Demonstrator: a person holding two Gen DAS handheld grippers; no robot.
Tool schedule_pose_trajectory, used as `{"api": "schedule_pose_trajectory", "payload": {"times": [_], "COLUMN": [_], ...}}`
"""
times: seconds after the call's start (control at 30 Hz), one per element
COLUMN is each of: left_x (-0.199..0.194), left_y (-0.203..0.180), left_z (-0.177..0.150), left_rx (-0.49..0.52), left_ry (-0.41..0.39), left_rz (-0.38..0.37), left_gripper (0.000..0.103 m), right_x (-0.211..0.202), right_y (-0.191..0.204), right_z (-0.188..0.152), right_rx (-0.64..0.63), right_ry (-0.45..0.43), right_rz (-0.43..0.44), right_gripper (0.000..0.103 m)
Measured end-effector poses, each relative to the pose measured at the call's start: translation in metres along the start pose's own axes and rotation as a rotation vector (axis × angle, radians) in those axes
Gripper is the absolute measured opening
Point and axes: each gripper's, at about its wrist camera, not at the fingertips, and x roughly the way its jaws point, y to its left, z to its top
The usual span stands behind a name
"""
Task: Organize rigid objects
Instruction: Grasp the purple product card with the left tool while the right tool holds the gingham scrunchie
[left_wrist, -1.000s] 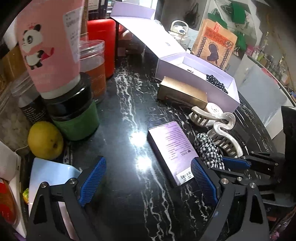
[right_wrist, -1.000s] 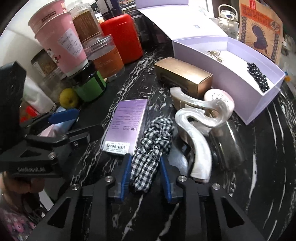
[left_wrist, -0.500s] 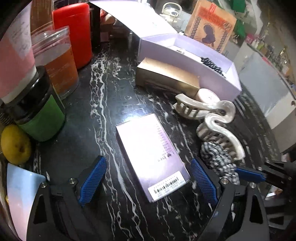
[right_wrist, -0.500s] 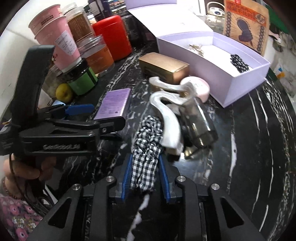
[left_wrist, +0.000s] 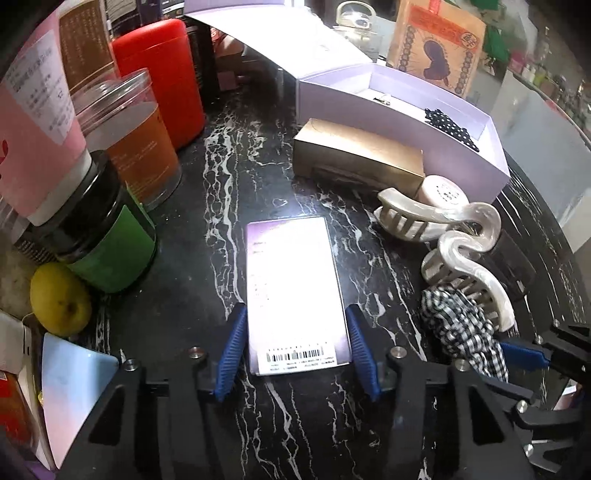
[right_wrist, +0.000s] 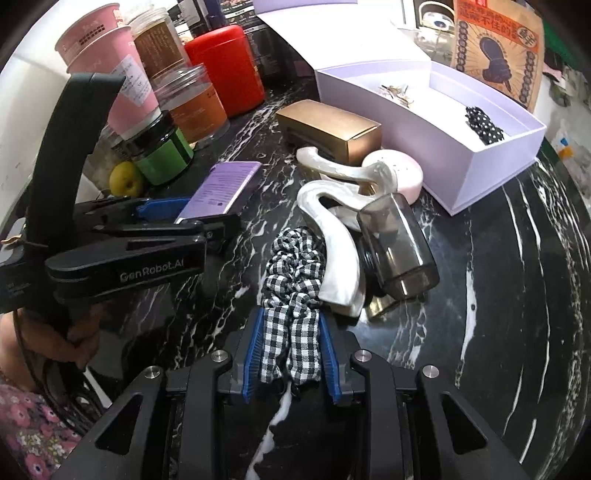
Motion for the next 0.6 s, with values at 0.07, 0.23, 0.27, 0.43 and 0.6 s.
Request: {"api": "schedule_pose_trajectory", "payload": {"times": [0.07, 0.23, 0.27, 0.43, 0.6], "left_x": [-0.001, -0.004, -0.005, -0.011, -0.018], "left_y": [-0.001, 0.003, 0.005, 0.009, 0.010], "left_z": [0.000, -0.004, -0.004, -0.007, -0.005], "left_rx": [0.011, -0.008, -0.015, -0.030, -0.030], "left_ry": [0.003, 0.003, 0.004, -0.004, -0.021], "left_rz": [-0.006, -0.052, -0.062, -0.077, -0.076], "left_gripper": [0.052, 0.052, 0.052, 0.051, 0.051], "right_x": [0.001, 0.000, 0.000, -0.001, -0.008], "right_y": [0.000, 0.004, 0.004, 0.004, 0.007], "right_z": [0.000, -0.001, -0.001, -0.001, 0.000], "right_rx": [0.002, -0.020, -0.016, -0.012, -0.020], "right_ry": [-0.011, -0.018, -0.018, -0.027, -0.054], "right_rz": [0.006, 0.017, 0.023, 0.048, 0.071], "right_gripper": [0.022, 0.021, 0.021, 0.021, 0.021]}}
